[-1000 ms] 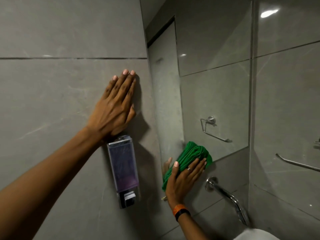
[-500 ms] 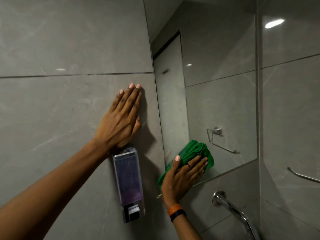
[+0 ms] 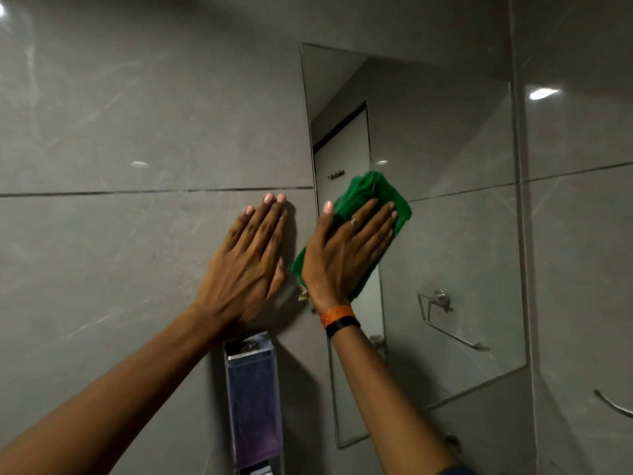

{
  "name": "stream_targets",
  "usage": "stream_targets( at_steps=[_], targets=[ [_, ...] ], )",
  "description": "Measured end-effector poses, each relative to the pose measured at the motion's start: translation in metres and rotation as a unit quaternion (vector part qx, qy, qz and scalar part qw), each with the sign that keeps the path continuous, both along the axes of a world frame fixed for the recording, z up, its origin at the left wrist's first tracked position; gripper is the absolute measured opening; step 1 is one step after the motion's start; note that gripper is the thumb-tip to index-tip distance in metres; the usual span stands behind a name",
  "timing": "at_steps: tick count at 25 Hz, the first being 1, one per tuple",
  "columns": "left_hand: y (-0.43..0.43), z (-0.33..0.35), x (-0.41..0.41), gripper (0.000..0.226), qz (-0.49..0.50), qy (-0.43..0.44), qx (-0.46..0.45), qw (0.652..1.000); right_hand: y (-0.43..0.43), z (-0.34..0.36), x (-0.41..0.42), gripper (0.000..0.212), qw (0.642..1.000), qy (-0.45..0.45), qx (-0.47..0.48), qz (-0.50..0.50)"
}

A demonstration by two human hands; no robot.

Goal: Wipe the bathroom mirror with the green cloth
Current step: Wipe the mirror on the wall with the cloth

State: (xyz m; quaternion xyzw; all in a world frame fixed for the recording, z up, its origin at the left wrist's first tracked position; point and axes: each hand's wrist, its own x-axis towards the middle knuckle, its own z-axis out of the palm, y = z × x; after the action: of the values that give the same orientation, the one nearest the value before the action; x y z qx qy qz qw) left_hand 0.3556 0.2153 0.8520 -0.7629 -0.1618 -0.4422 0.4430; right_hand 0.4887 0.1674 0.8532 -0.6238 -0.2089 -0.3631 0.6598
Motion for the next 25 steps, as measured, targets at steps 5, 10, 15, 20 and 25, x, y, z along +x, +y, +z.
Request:
stream_targets(
  at_steps=[5, 10, 15, 20, 25],
  targets=[
    [0.002, 0.022, 0.001, 0.069, -0.012, -0.033, 0.007, 0.999, -0.001, 0.091, 0.002, 0.082, 0.999, -0.038, 0.018, 0.028],
    [0.006, 0.049, -0.009, 0.069, -0.001, -0.056, 0.02, 0.998, -0.003, 0.165, 0.001, 0.081, 0.996, -0.072, 0.028, 0.037],
    [0.007, 0.061, -0.017, 0.069, 0.015, -0.075, 0.016, 0.997, -0.003, 0.207, 0.004, 0.072, 0.993, -0.113, 0.024, 0.039],
    [0.006, 0.068, -0.034, 0.068, 0.031, -0.08, 0.024, 0.996, -0.007, 0.231, 0.003, 0.062, 0.981, -0.176, 0.035, 0.075],
    [0.005, 0.07, -0.067, 0.068, 0.07, -0.083, 0.021, 0.994, -0.012, 0.226, -0.004, 0.043, 0.946, -0.239, 0.109, 0.188]
  ],
)
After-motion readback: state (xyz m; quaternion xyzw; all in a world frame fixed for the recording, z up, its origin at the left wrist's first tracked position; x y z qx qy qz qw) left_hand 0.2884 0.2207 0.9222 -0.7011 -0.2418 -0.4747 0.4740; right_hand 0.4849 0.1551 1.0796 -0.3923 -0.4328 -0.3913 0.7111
